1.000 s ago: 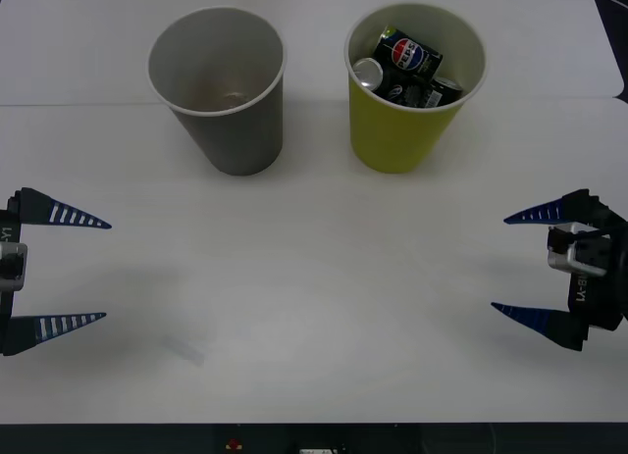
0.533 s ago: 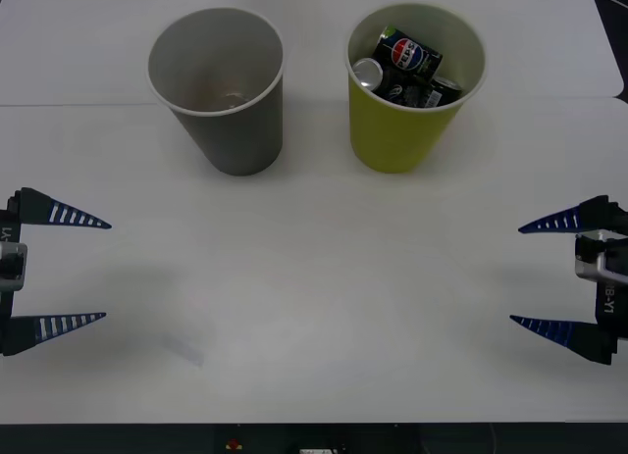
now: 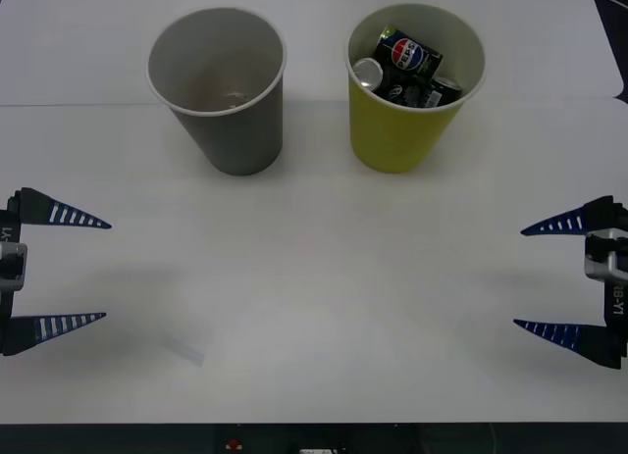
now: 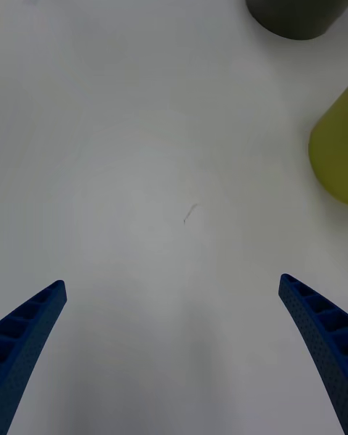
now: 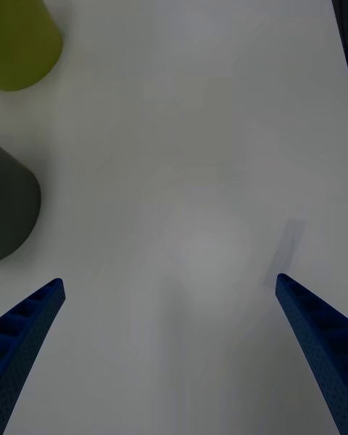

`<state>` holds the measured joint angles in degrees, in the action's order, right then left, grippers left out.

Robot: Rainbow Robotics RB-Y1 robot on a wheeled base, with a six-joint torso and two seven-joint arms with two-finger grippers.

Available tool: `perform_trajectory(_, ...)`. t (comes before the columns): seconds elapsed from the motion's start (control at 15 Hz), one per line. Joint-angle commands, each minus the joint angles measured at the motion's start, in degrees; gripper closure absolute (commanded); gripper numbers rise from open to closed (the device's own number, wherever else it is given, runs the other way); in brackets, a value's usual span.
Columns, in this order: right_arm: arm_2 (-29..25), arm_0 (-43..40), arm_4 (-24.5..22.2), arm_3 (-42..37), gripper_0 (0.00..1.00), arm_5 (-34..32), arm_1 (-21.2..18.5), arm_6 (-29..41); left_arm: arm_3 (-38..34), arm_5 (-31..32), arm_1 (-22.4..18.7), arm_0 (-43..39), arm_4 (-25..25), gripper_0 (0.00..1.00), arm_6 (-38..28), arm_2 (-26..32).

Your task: Put the can into the green bin and the plastic bottle into the gray bin

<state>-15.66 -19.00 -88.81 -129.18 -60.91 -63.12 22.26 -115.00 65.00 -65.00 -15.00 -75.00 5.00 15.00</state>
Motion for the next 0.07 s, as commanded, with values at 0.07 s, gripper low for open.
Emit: perform_trajectory(0.07, -0.1, -0.2, -0.1, 0.2, 0.00, 0.0, -0.2, 0.2, 0.0, 0.0, 0.0, 0.0, 0.0, 0.00, 0.0, 0.0)
